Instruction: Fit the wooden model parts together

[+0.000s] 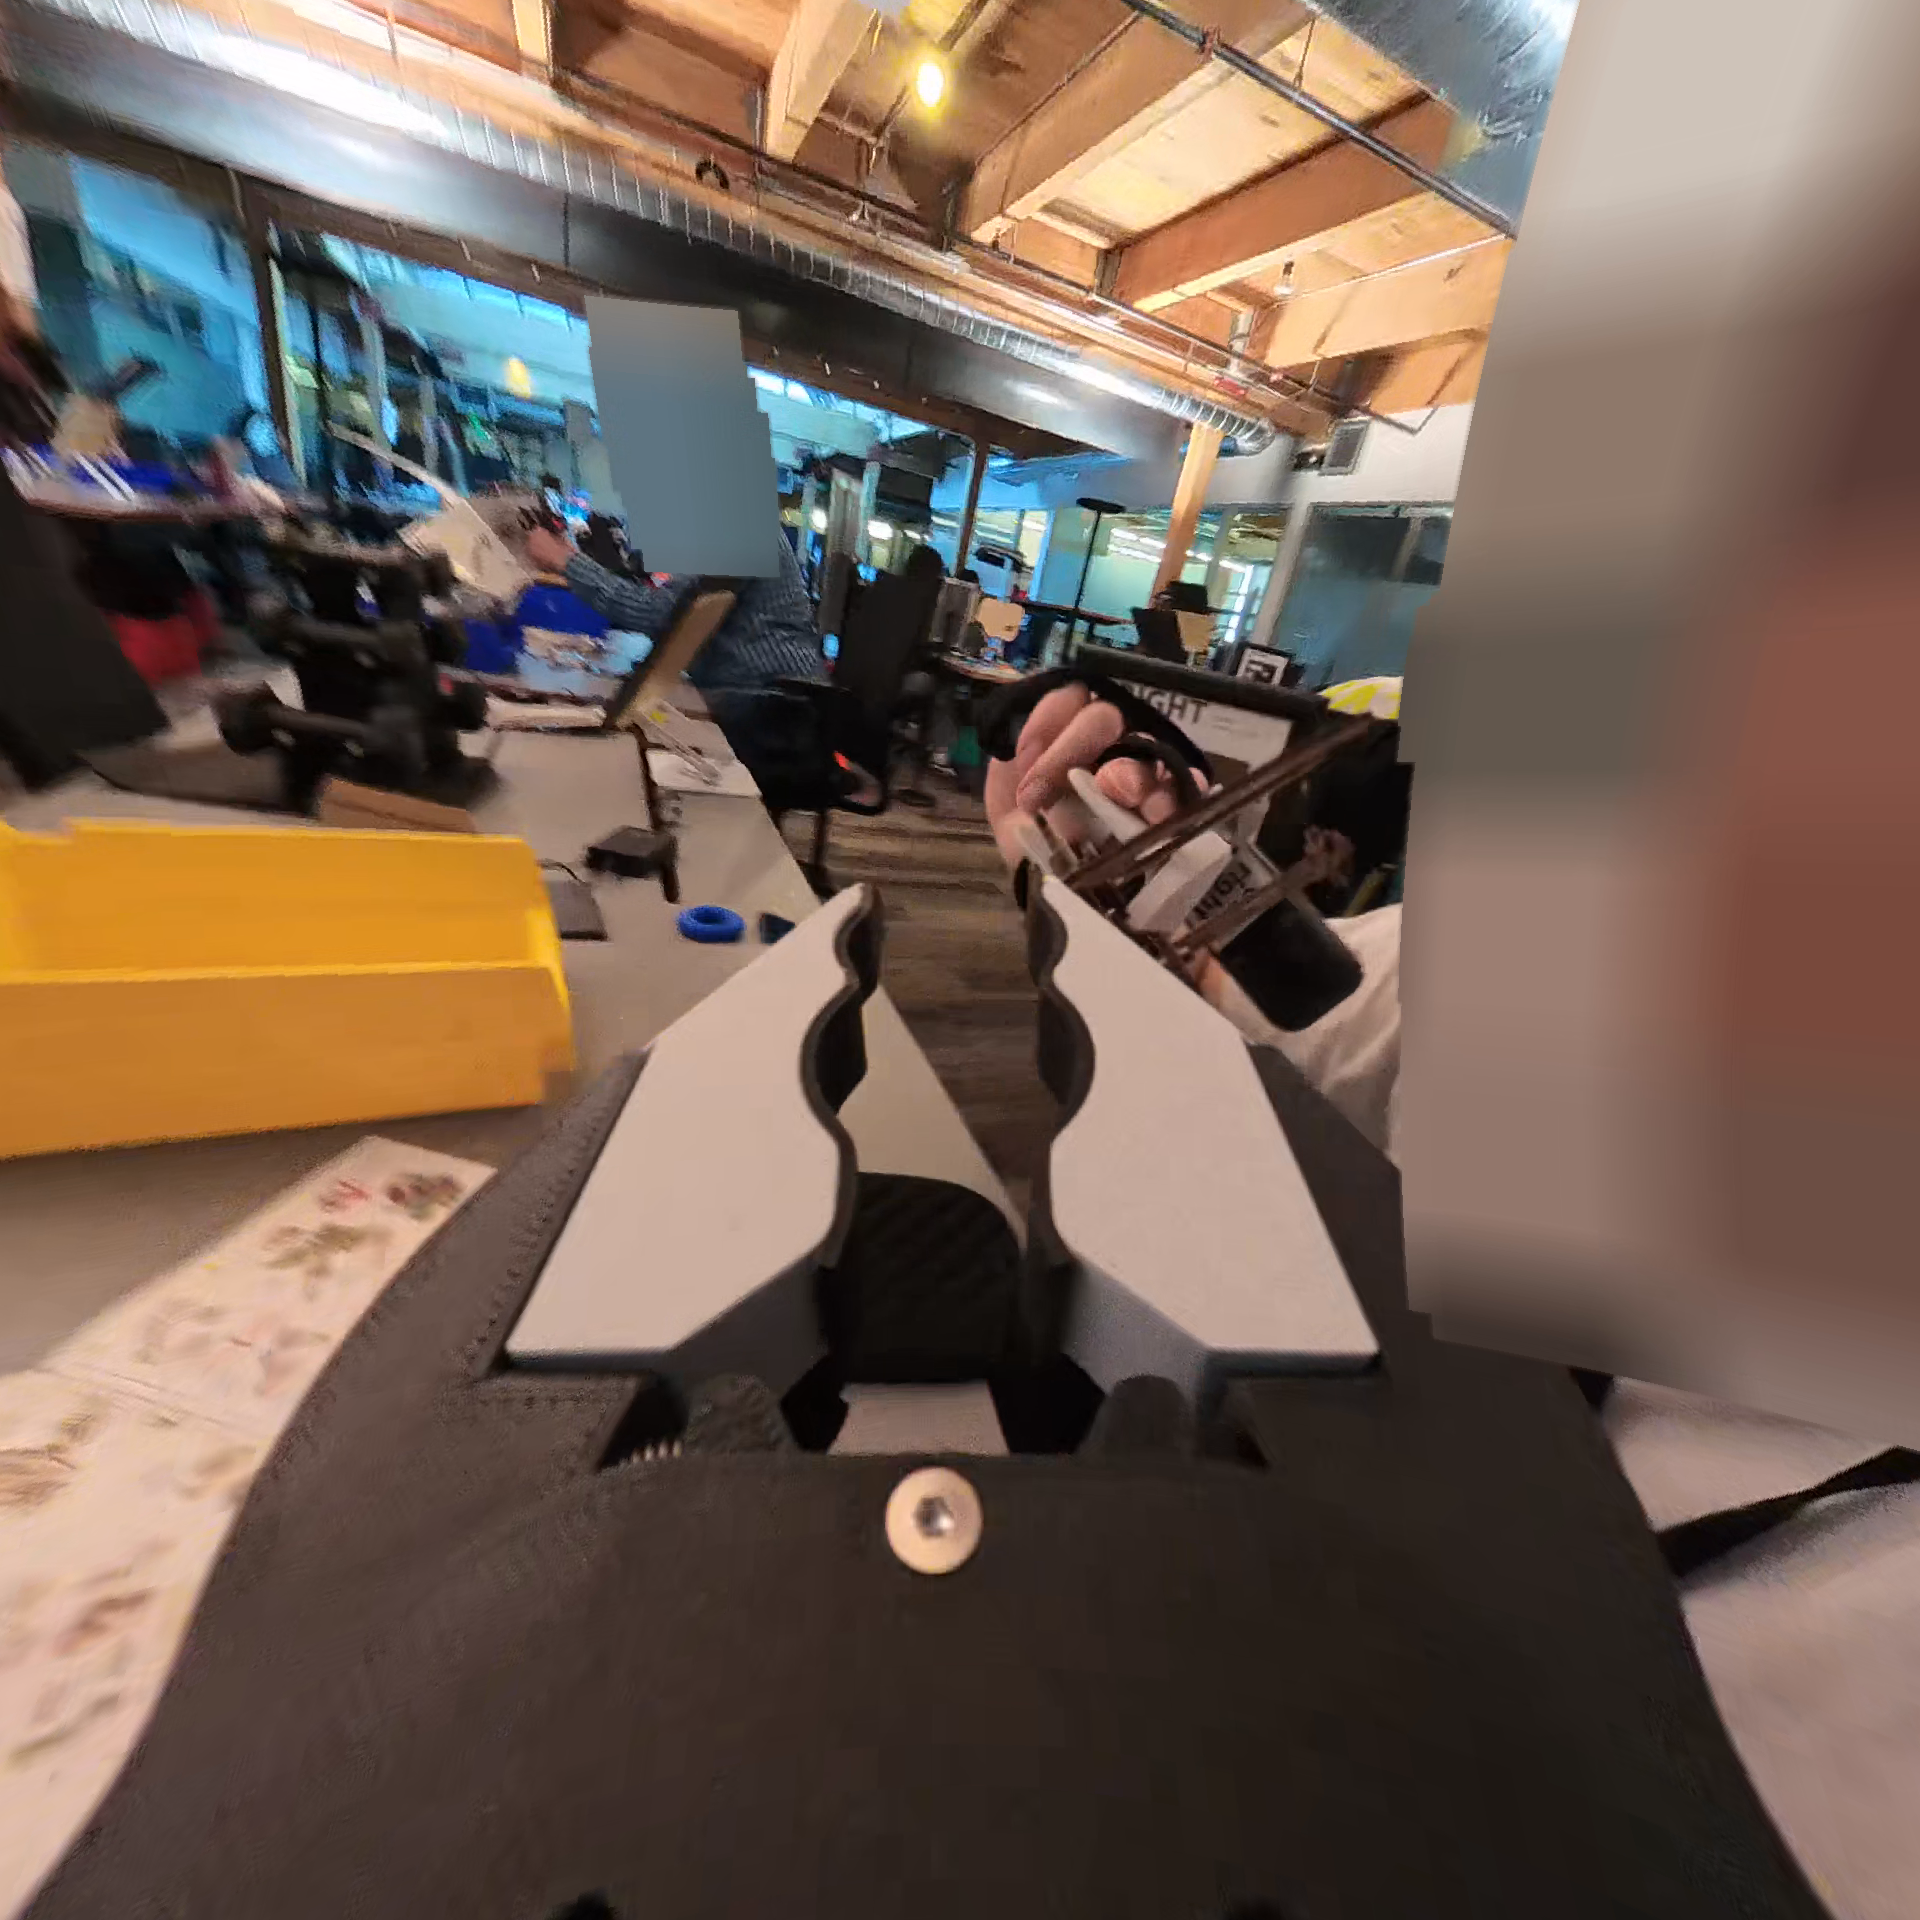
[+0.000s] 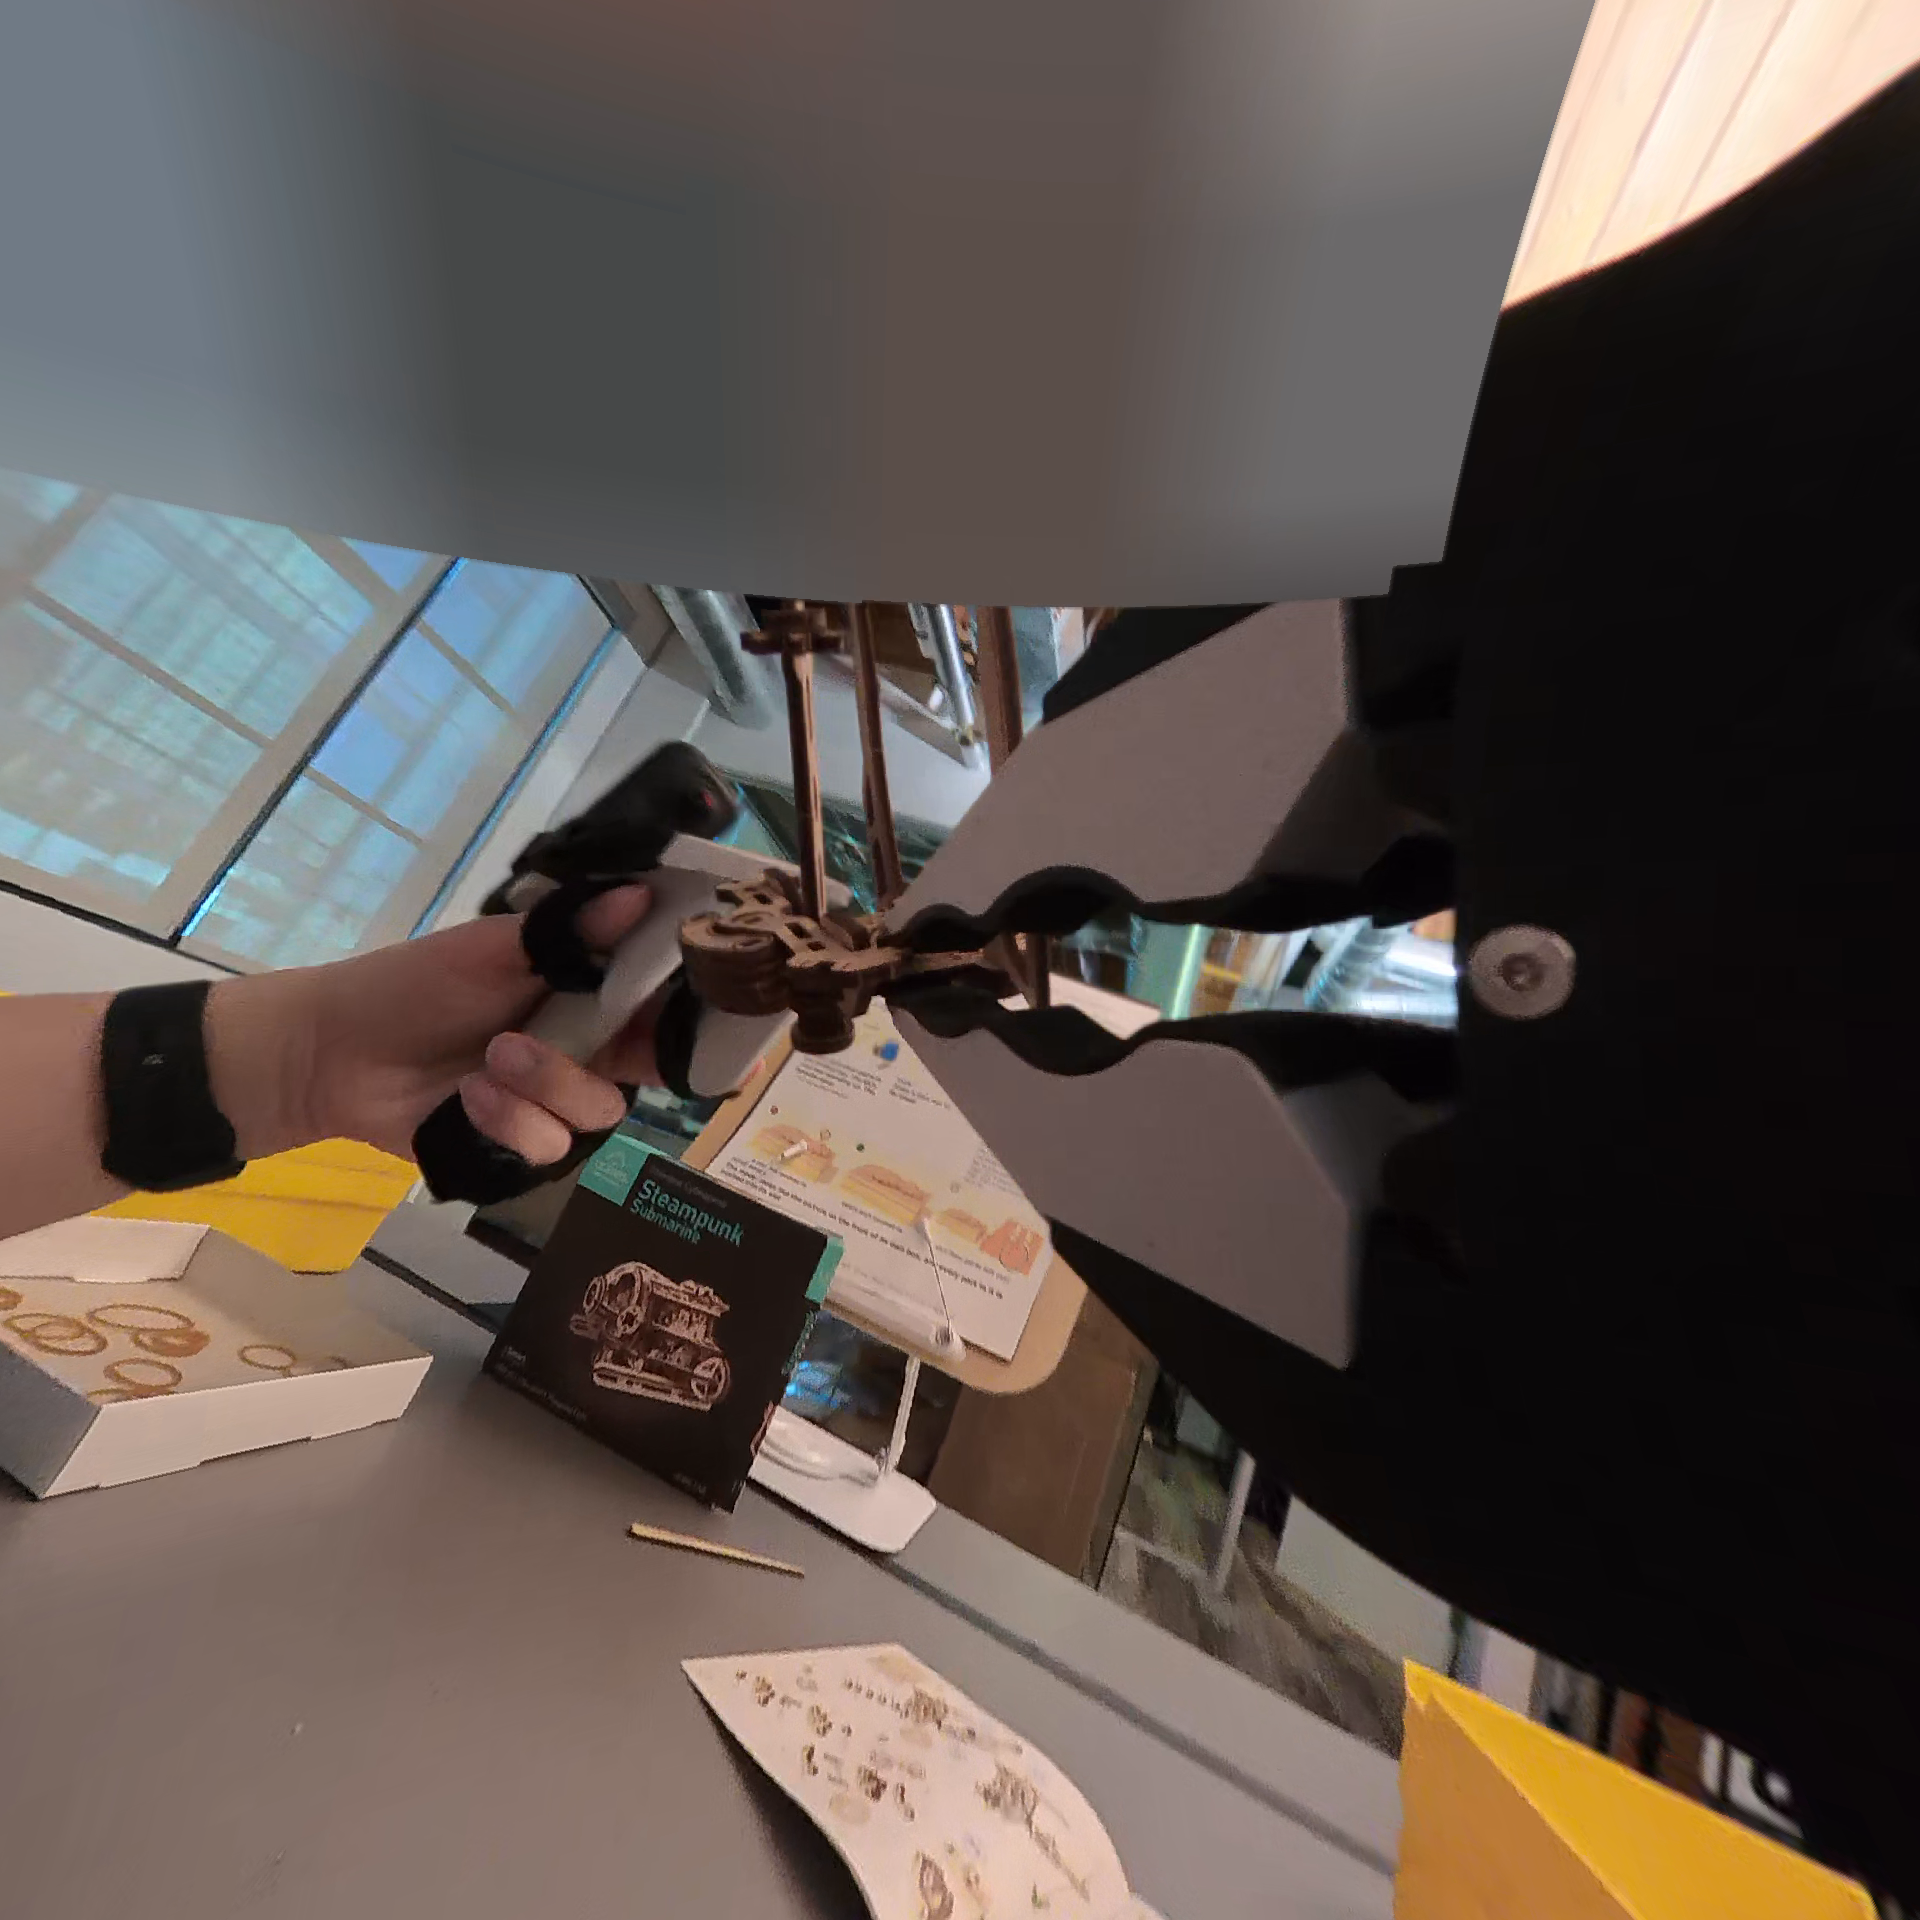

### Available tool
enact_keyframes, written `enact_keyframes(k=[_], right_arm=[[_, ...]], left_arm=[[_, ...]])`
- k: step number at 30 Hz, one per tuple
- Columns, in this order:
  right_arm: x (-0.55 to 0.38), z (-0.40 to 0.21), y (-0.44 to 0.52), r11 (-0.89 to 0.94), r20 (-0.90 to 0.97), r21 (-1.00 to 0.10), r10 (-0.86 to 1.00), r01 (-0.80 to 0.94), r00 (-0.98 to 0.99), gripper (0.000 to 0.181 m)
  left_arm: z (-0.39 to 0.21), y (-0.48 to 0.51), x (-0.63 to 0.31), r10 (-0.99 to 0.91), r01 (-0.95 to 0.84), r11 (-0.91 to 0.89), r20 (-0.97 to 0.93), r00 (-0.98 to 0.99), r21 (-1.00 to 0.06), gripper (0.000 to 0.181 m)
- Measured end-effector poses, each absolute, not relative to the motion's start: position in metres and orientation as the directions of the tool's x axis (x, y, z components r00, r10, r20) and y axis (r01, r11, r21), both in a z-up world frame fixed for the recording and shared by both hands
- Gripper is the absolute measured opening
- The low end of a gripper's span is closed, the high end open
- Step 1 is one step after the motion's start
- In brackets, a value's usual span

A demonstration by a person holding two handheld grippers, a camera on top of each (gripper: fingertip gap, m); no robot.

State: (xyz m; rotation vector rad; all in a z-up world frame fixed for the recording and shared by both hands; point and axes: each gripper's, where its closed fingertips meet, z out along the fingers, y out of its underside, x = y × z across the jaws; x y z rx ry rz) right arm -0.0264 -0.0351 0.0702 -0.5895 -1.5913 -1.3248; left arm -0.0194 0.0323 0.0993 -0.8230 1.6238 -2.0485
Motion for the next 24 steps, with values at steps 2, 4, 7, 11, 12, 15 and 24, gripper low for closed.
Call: enact_keyframes(k=[2, 4, 7, 11, 12, 15, 24], right_arm=[[-0.031, 0.065, -0.033, 0.298, 0.854, 0.519, -0.226, 0.801, -0.469, 0.004], [-0.032, 0.058, -0.030, 0.297, 0.837, 0.546, -0.228, 0.784, -0.497, 0.004], [-0.034, 0.052, -0.028, 0.309, 0.825, 0.565, -0.223, 0.765, -0.519, 0.004], [-0.035, 0.049, -0.026, 0.301, 0.805, 0.593, -0.225, 0.747, -0.549, 0.004], [-0.035, 0.048, -0.026, 0.303, 0.803, 0.595, -0.221, 0.744, -0.553, 0.004], [-0.035, 0.045, -0.025, 0.305, 0.796, 0.605, -0.214, 0.735, -0.566, 0.004], [-0.033, 0.042, -0.019, 0.279, 0.747, 0.664, -0.212, 0.694, -0.630, 0.005]], left_arm=[[0.085, 0.026, -0.013, -0.608, -0.175, -0.251, 0.296, -0.737, -0.952, 0.025], [0.074, 0.011, -0.017, -0.528, -0.281, -0.236, 0.366, -0.767, -0.930, 0.027], [0.066, -0.003, -0.024, -0.445, -0.375, -0.199, 0.425, -0.788, -0.905, 0.031], [0.062, -0.001, -0.026, -0.447, -0.397, -0.183, 0.436, -0.781, -0.899, 0.032], [0.061, -0.002, -0.027, -0.441, -0.400, -0.177, 0.435, -0.785, -0.899, 0.032], [0.060, -0.004, -0.028, -0.432, -0.404, -0.168, 0.436, -0.790, -0.899, 0.029], [0.049, -0.015, -0.030, -0.395, -0.464, -0.125, 0.473, -0.788, -0.877, 0.012]])
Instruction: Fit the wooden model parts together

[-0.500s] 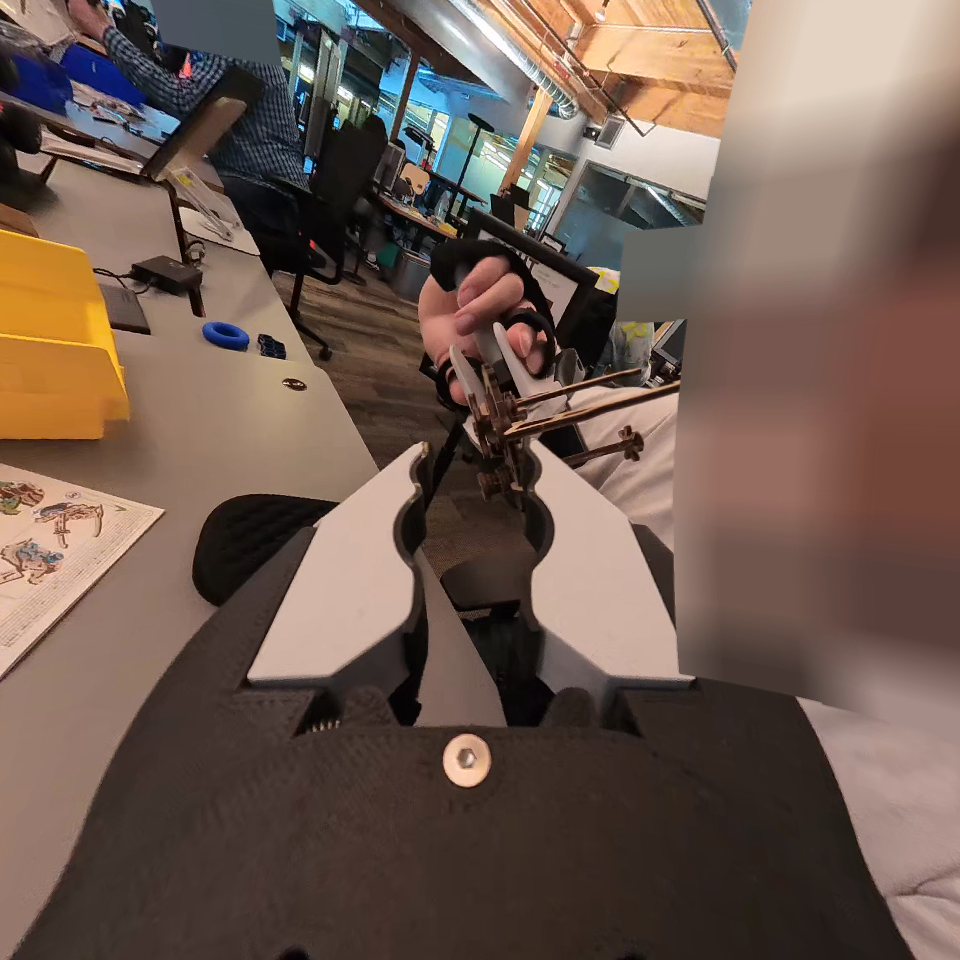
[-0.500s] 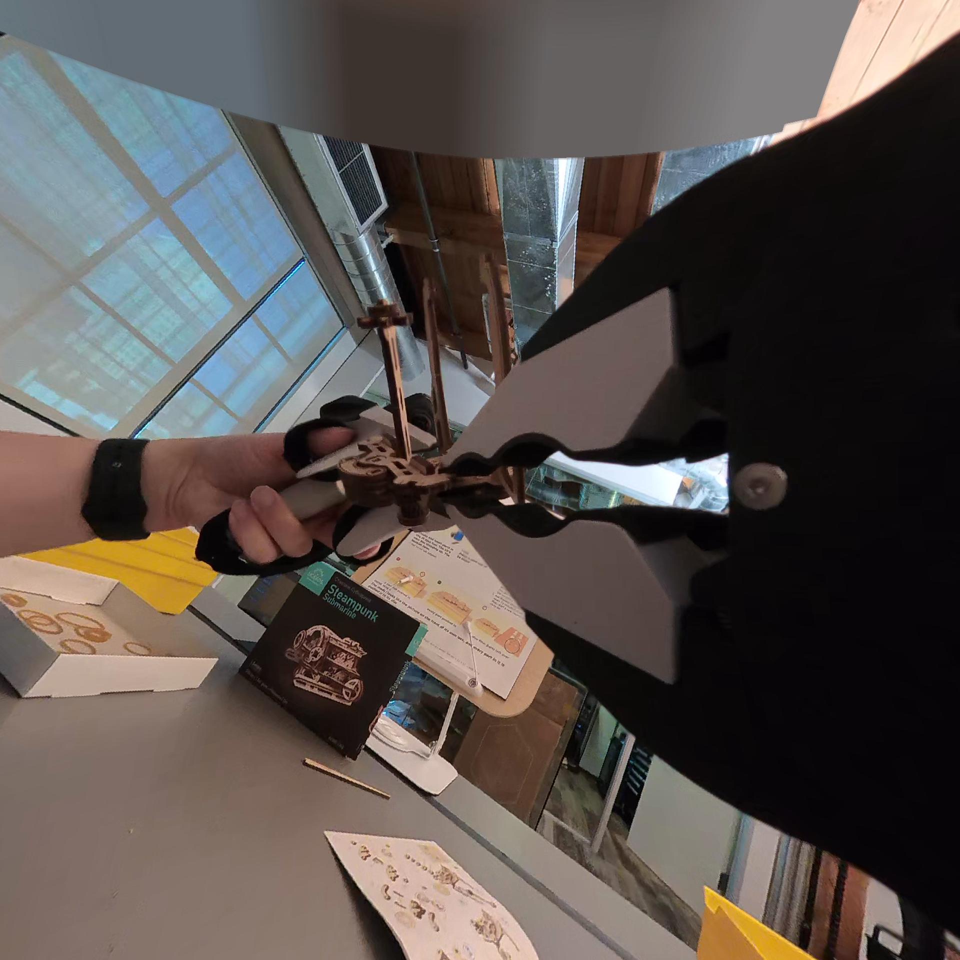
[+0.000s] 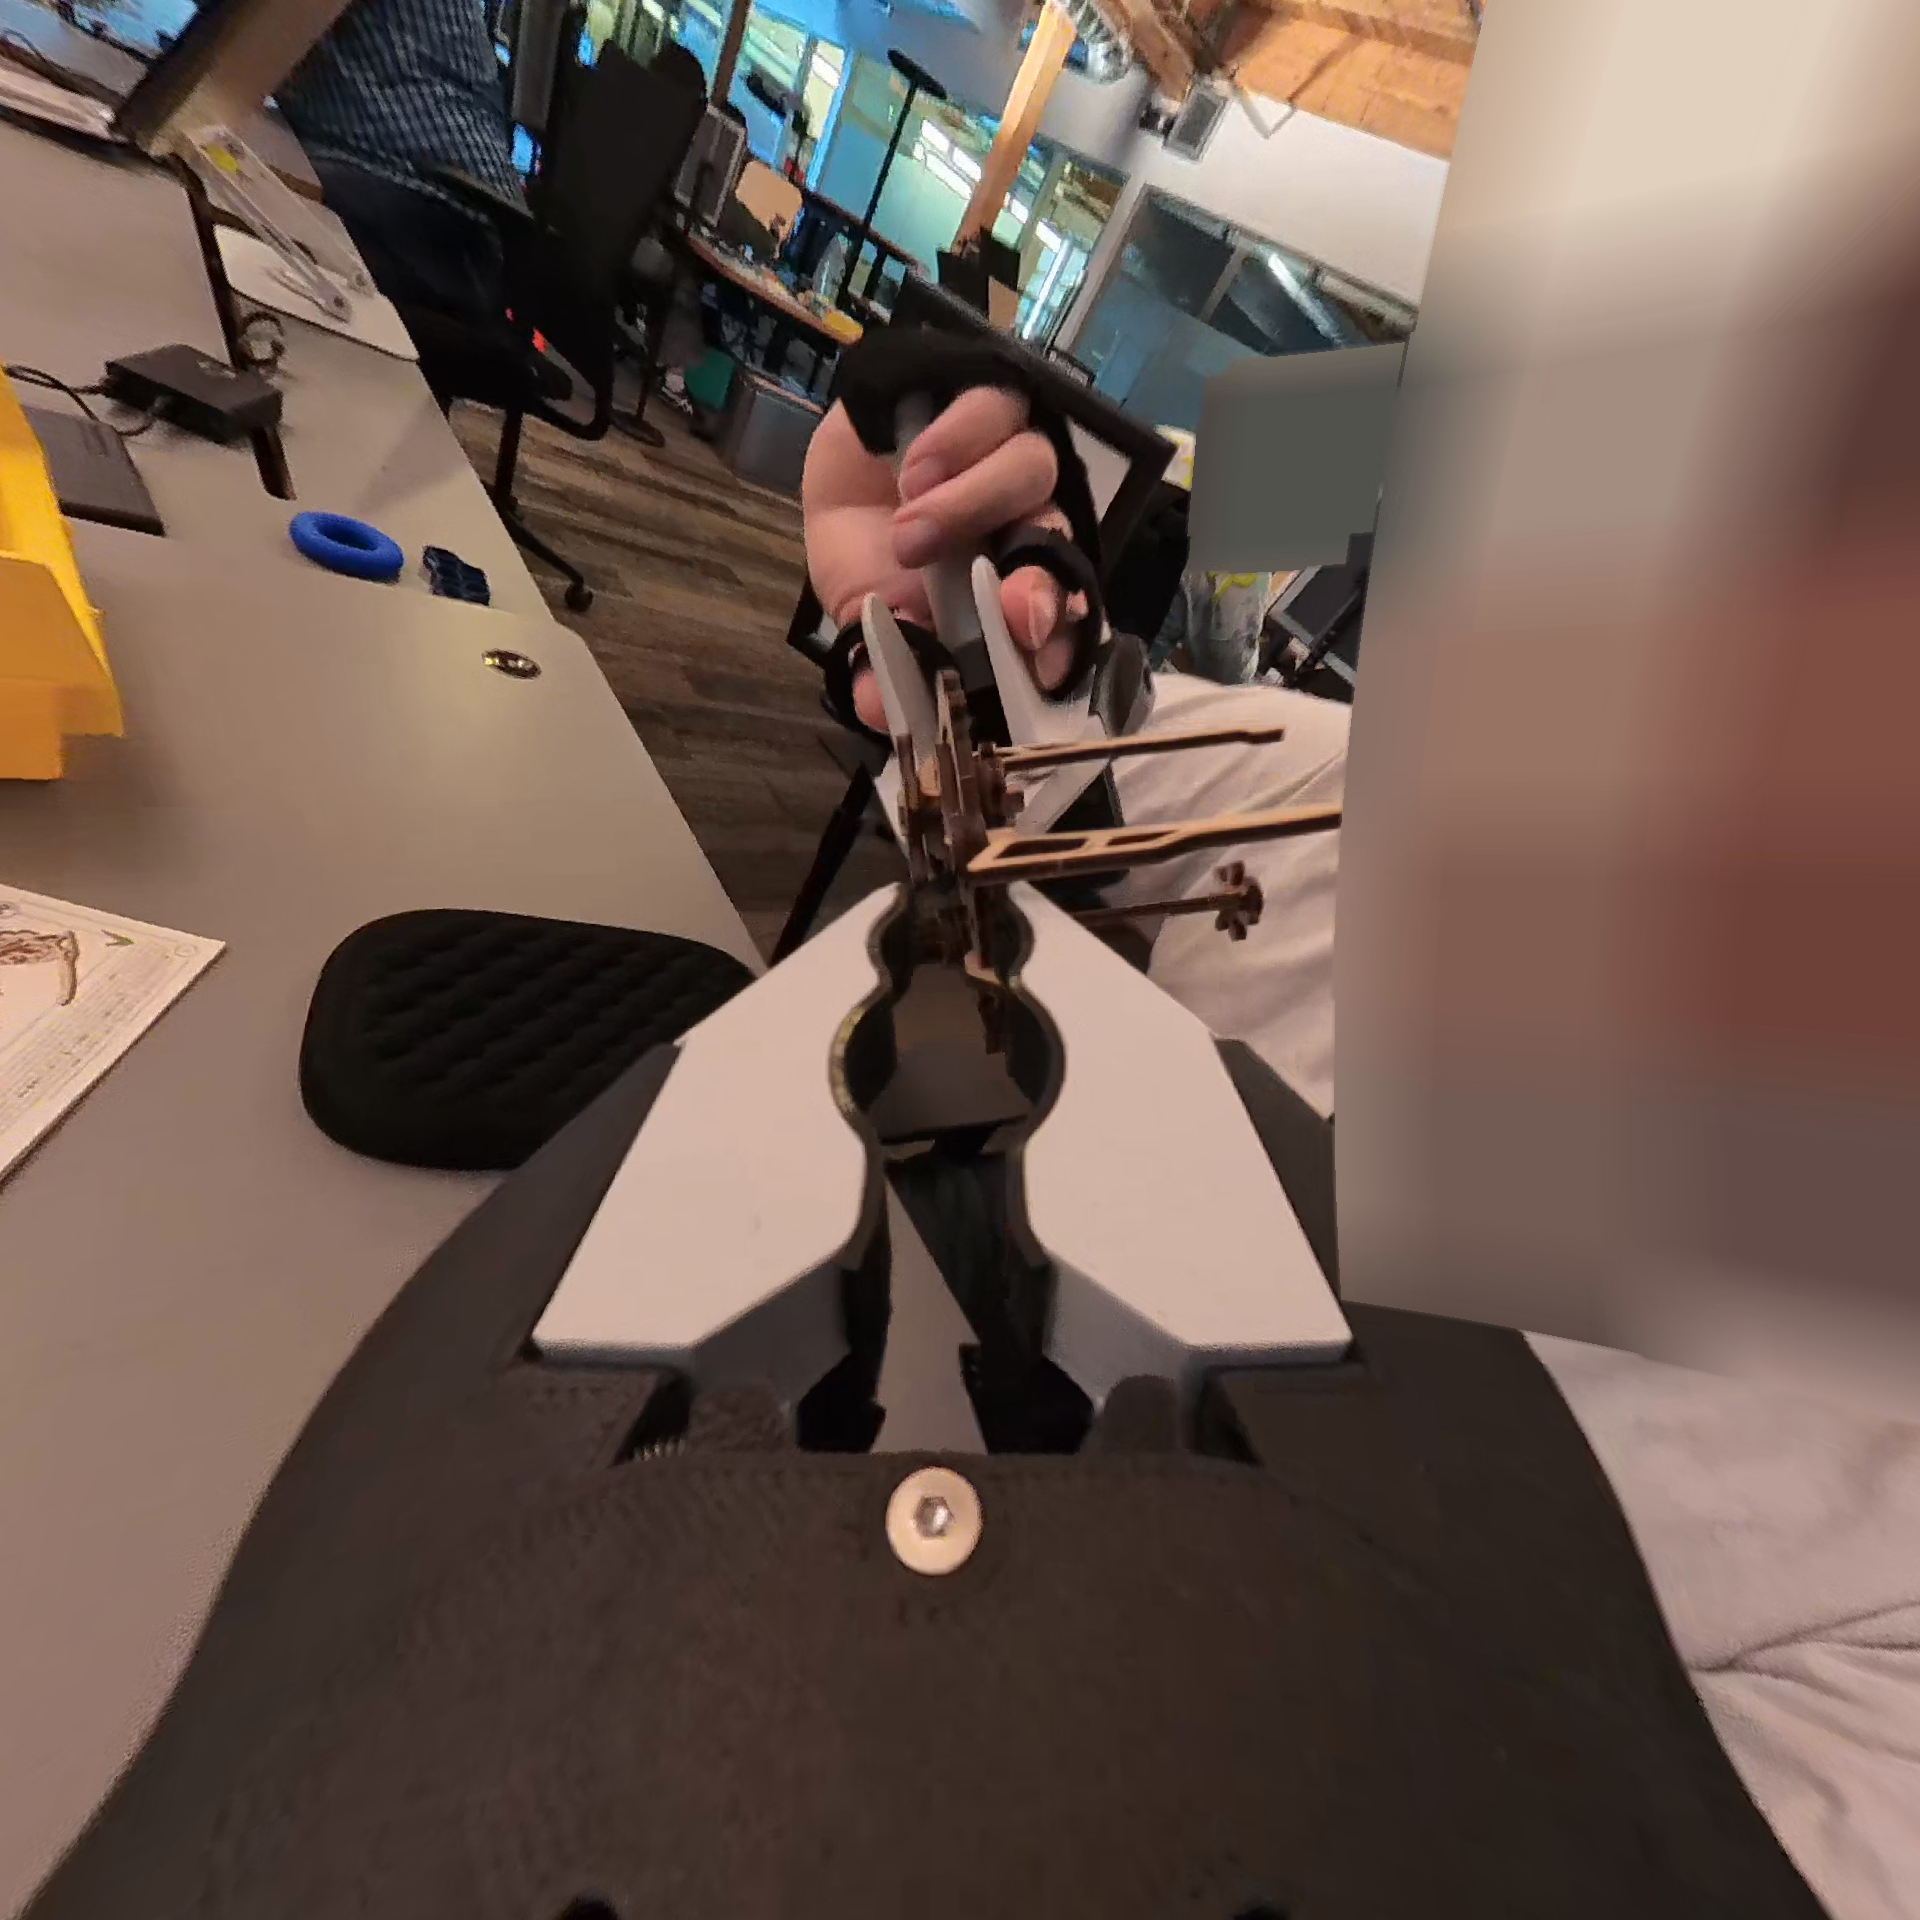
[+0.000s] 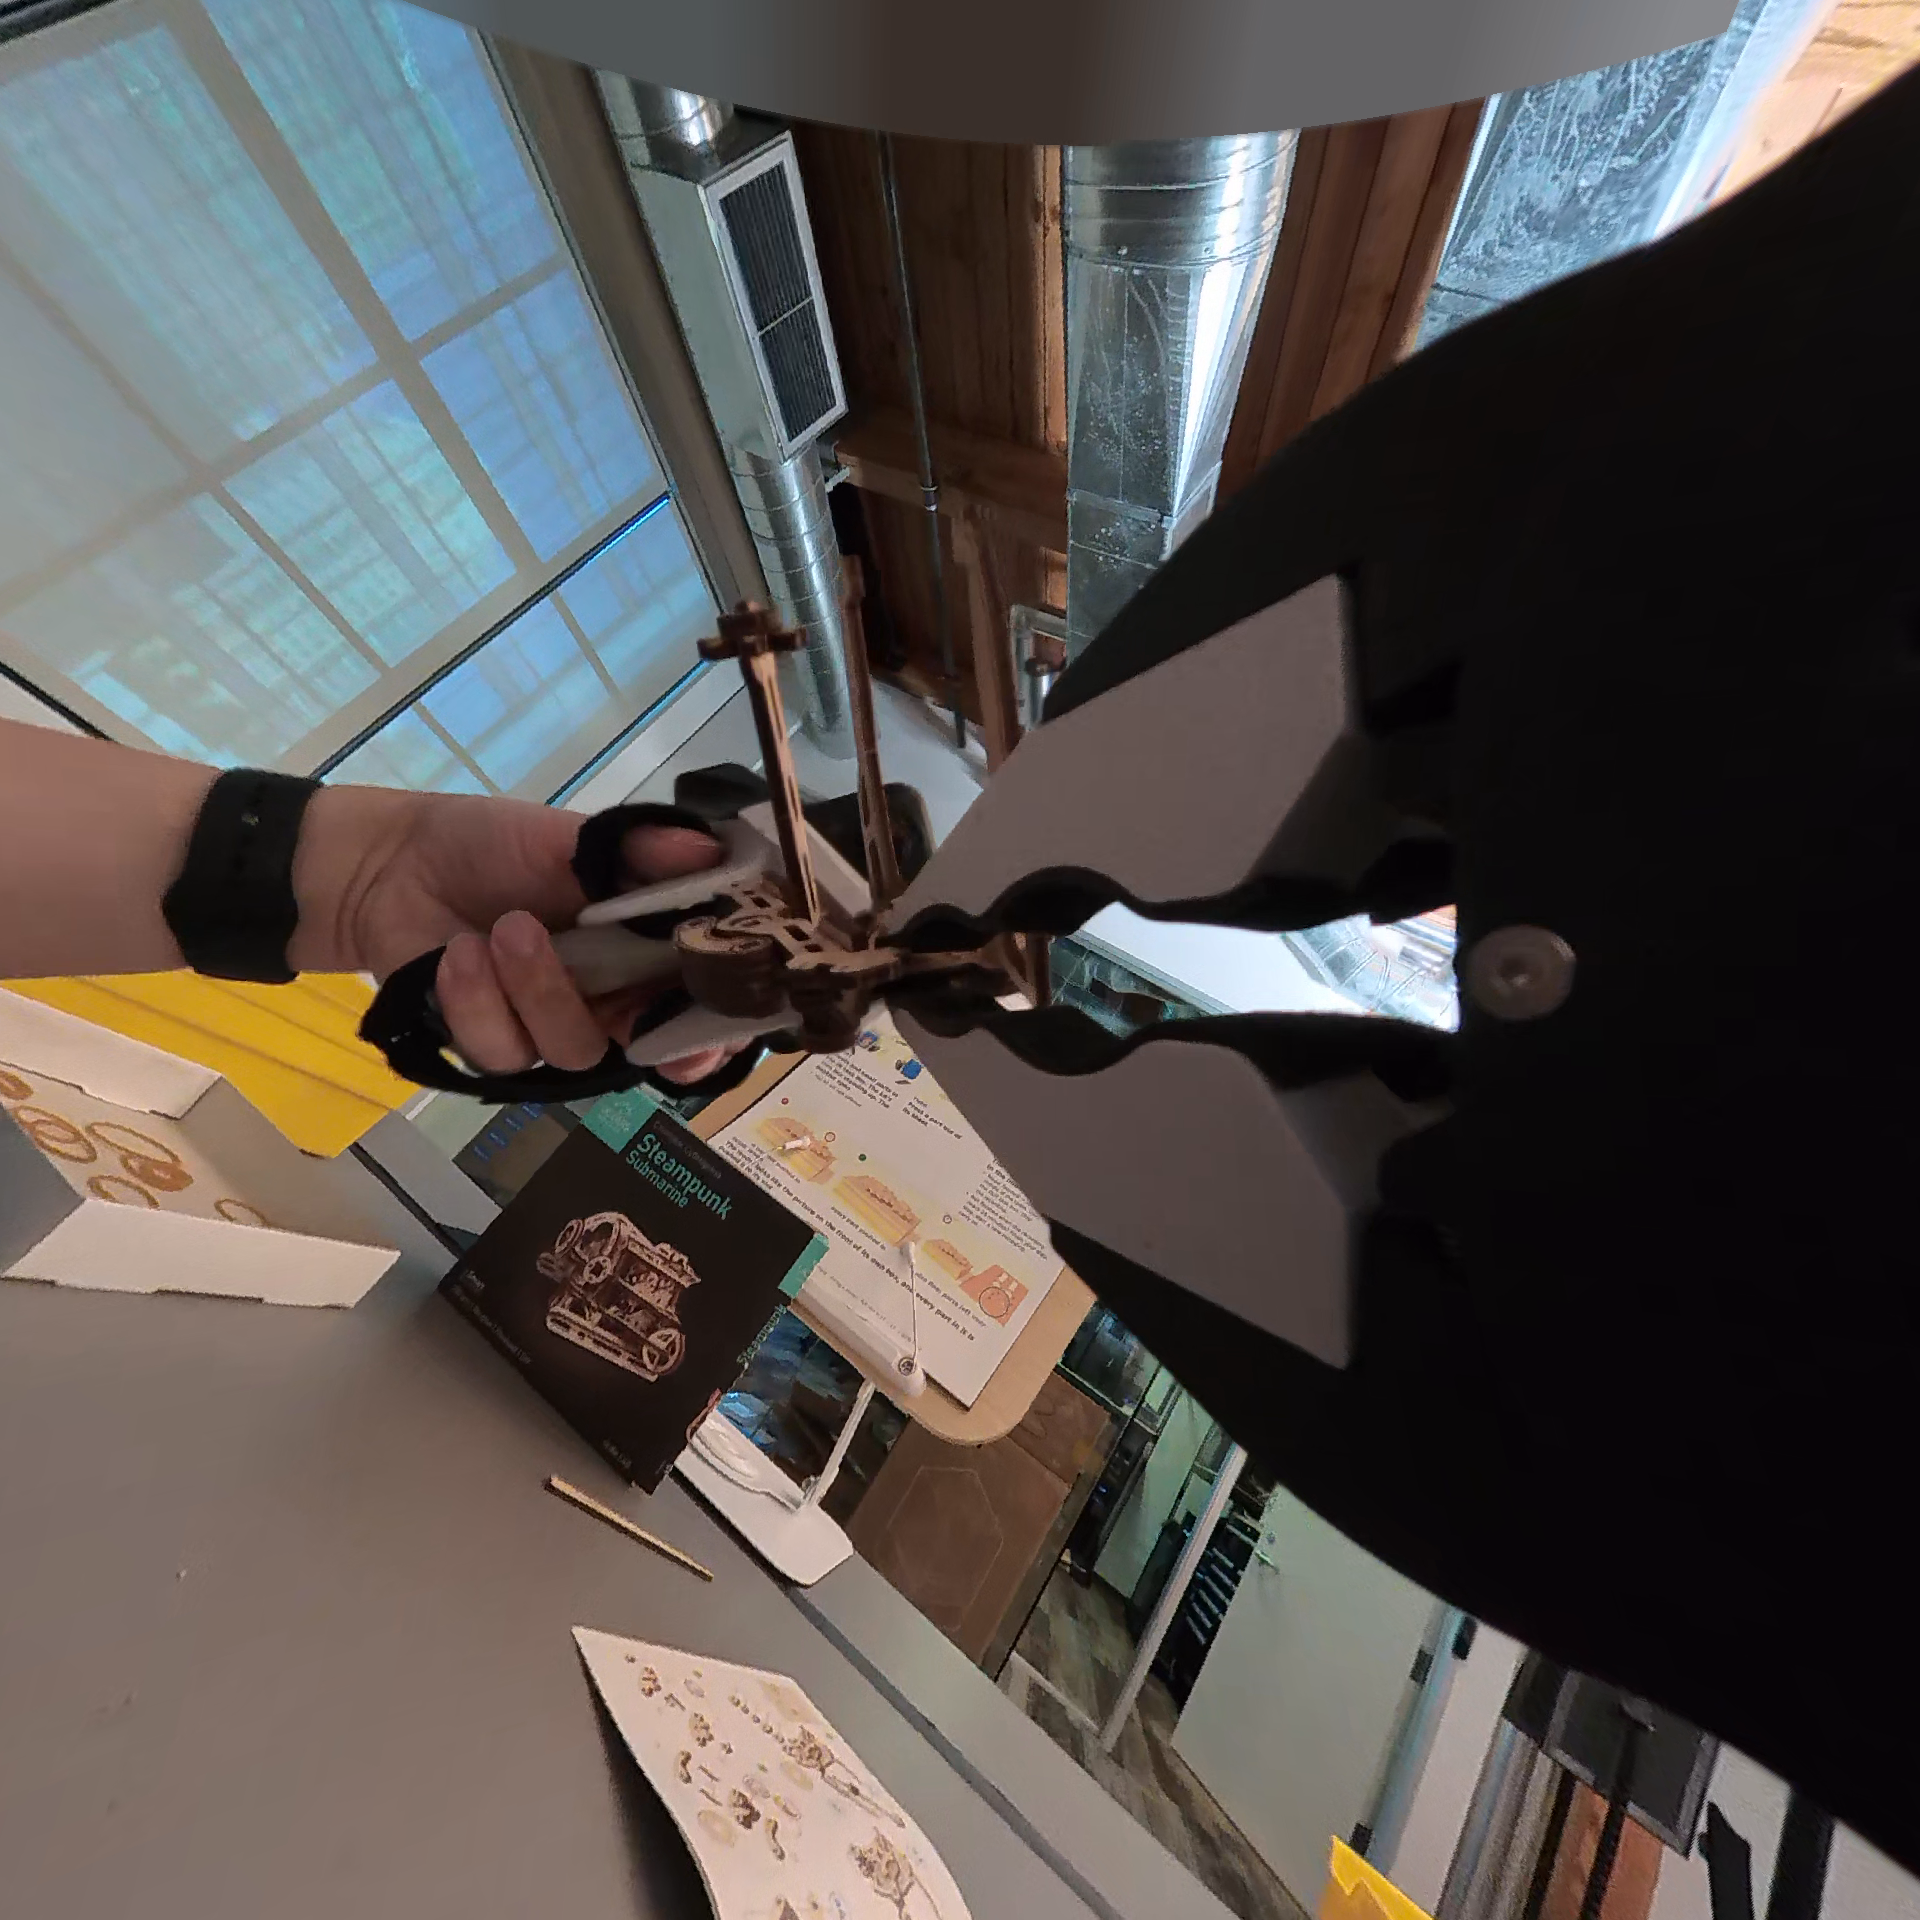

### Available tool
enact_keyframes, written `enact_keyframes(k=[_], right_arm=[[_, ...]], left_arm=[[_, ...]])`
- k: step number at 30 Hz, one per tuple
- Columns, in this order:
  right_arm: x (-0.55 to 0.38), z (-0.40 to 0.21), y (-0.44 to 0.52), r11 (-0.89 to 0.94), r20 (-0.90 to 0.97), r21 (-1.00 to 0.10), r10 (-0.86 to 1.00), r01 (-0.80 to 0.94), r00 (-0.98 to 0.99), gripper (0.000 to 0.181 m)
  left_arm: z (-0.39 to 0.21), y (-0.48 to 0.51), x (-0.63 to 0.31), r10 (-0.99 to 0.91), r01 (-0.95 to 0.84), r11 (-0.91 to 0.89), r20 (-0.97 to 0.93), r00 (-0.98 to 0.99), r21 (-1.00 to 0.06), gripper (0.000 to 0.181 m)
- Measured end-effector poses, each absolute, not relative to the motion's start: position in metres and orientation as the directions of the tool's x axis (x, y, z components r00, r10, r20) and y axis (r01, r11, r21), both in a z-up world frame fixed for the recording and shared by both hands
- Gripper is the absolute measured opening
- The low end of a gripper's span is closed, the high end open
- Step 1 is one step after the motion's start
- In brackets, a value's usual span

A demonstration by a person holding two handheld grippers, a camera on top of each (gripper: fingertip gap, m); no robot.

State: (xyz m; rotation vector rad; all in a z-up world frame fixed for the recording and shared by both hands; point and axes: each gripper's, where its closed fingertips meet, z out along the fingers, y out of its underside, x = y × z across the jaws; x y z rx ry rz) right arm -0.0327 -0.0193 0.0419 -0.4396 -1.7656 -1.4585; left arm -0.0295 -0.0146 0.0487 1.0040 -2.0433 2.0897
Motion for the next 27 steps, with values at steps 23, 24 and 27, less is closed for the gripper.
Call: enact_keyframes(k=[23, 24, 27], right_arm=[[-0.054, 0.081, 0.006, 0.534, 0.803, -0.596, 0.379, 0.600, 0.459, 0.016], [-0.061, 0.091, 0.013, 0.546, 0.752, -0.658, 0.443, 0.518, 0.487, 0.020], [-0.087, 0.110, 0.027, 0.620, 0.749, -0.662, 0.515, 0.421, 0.417, 0.030]], left_arm=[[0.080, 0.036, -0.104, -0.004, -0.153, -0.271, 0.160, -0.987, -0.950, 0.000], [0.082, 0.038, -0.109, 0.025, -0.155, -0.279, 0.155, -0.988, -0.948, 0.000], [0.086, 0.039, -0.121, 0.091, -0.150, -0.288, 0.129, -0.988, -0.946, 0.000]])
